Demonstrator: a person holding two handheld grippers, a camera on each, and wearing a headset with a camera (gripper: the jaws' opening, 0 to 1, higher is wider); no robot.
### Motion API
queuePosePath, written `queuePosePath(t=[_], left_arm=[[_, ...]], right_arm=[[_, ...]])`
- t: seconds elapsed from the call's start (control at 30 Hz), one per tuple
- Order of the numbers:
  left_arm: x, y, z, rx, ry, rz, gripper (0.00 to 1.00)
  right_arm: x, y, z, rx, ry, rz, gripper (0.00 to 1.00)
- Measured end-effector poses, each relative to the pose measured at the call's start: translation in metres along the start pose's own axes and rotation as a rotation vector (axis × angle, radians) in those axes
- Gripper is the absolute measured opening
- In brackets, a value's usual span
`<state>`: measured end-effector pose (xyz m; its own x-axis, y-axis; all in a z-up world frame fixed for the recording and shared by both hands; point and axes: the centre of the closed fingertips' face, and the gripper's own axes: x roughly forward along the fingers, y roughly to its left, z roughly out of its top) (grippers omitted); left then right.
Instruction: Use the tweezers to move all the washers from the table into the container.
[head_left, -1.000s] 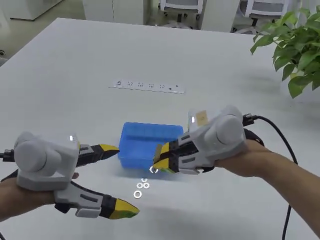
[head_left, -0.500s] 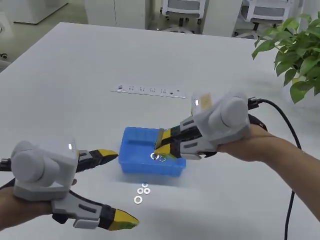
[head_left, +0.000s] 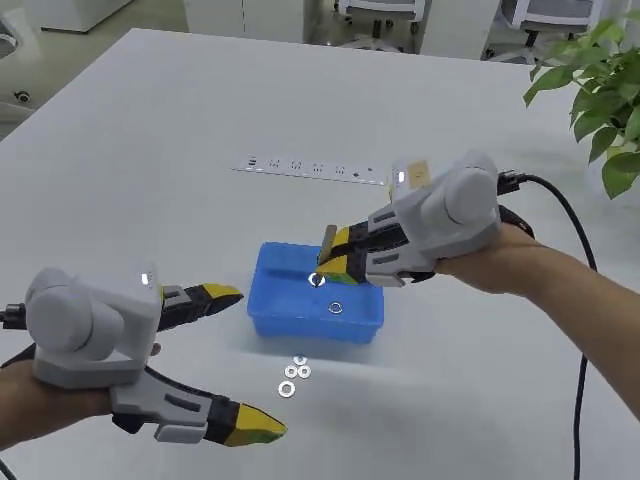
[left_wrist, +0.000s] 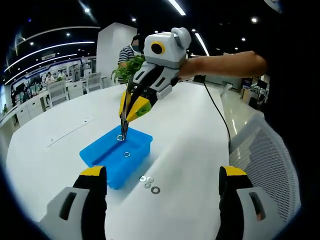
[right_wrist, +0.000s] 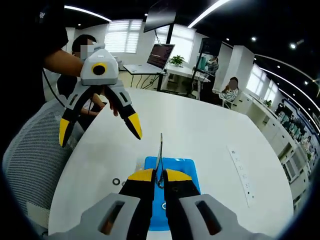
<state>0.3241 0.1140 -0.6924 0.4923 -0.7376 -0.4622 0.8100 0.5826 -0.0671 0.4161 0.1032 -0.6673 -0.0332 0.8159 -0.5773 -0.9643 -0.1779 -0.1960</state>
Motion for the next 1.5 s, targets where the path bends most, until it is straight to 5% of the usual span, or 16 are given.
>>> queuePosePath(t=[0.93, 1.5], left_arm=[[0.012, 0.009, 0.009, -0.004, 0.000, 0.006, 0.94], [0.032, 0.036, 0.029, 0.048, -0.010, -0.020, 0.65]], right_arm=[[0.040, -0.001, -0.055, 0.079, 0.052, 0.052, 0.08], [0.048, 0.004, -0.070, 0.108, 0.080, 0.079, 0.08]])
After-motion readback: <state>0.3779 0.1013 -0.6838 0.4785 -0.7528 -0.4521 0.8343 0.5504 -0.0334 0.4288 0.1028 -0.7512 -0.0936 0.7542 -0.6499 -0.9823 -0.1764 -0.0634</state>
